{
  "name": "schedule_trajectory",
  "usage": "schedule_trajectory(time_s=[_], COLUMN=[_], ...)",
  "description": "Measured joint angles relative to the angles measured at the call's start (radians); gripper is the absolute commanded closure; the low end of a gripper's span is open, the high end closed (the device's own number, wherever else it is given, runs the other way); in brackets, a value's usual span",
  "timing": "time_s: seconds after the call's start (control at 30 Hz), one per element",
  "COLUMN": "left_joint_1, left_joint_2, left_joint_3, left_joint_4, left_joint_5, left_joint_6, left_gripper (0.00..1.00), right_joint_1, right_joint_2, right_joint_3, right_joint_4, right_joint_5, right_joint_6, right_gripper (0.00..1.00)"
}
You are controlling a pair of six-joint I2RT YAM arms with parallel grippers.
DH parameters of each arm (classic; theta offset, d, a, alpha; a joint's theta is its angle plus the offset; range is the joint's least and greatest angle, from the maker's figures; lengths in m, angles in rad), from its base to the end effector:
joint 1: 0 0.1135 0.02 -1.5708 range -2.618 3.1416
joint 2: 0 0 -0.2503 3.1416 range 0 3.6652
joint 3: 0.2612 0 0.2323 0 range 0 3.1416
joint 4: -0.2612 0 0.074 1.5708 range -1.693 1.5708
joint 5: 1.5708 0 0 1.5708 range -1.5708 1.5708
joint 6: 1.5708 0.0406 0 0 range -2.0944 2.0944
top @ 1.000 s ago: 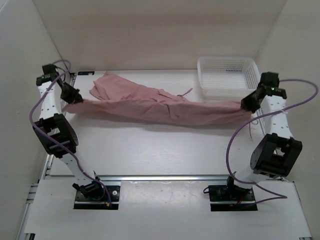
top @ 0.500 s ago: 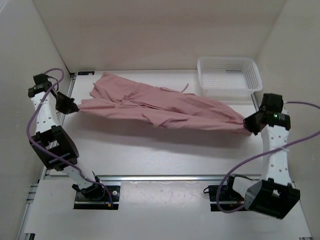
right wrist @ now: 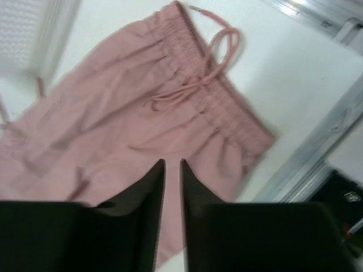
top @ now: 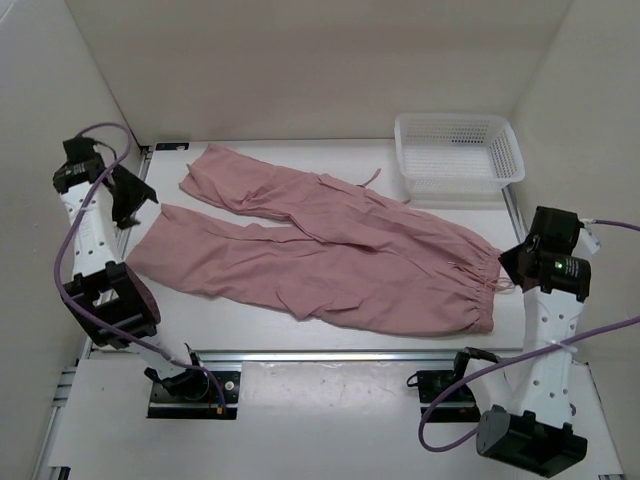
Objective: Fold and stack the trousers
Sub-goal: Flatten the trousers out
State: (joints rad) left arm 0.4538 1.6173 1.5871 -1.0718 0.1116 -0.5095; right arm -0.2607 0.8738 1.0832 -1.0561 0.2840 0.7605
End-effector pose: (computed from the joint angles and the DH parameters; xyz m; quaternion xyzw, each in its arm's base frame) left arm 0.2801 0.1316 0.3147 -0.4384 0.8667 -0.0607 0.2303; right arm 0.1335 -0.0474 0.3261 0.4962 0.7832 -0.0415 0.3725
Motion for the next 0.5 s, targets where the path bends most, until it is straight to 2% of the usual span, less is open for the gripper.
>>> schedule_trajectory(time_s=[0.03,0.07,0.13,0.17,0.2,0.27,0.33,0.43,0.47,0.5], left_joint_1=[-0.034,-0.072,-0.158,-0.196,-0.233,-0.299,-0.348,-0.382,-0.387,-0.389], left_joint_2=[0.005,0.016,0.069,0.111,0.157,0.287,0.428,0.635,0.687,0.733], left_joint_3=[0.034,0.072,0.165,0.212,0.266,0.381,0.483,0.604,0.629,0.647], left_joint_4=[0.008,0.014,0.016,0.019,0.008,-0.001,-0.014,-0.040,-0.051,-0.058], left_joint_5=[0.001,0.004,0.010,0.014,0.014,0.005,-0.001,-0.011,-0.016,-0.019], left_joint_6=[0.011,0.024,0.050,0.062,0.070,0.089,0.096,0.091,0.089,0.082], left_gripper=[0.37,0.40,0.40,0.37,0.27,0.15,0.13,0.25,0.34,0.39], right_joint_1=[0.000,0.000,0.000,0.000,0.000,0.002,0.008,0.015,0.018,0.019], right_joint_2=[0.021,0.049,0.134,0.183,0.233,0.353,0.456,0.509,0.509,0.509], right_joint_3=[0.012,0.026,0.064,0.076,0.083,0.087,0.078,0.047,0.040,0.037], right_joint_4=[0.018,0.032,0.071,0.096,0.119,0.164,0.198,0.219,0.219,0.219], right_joint_5=[-0.014,-0.032,-0.082,-0.110,-0.142,-0.203,-0.253,-0.295,-0.303,-0.307], right_joint_6=[-0.013,-0.034,-0.065,-0.084,-0.097,-0.123,-0.141,-0.154,-0.158,-0.163], right_gripper=[1.00,1.00,1.00,1.00,1.00,0.95,0.91,0.89,0.88,0.88])
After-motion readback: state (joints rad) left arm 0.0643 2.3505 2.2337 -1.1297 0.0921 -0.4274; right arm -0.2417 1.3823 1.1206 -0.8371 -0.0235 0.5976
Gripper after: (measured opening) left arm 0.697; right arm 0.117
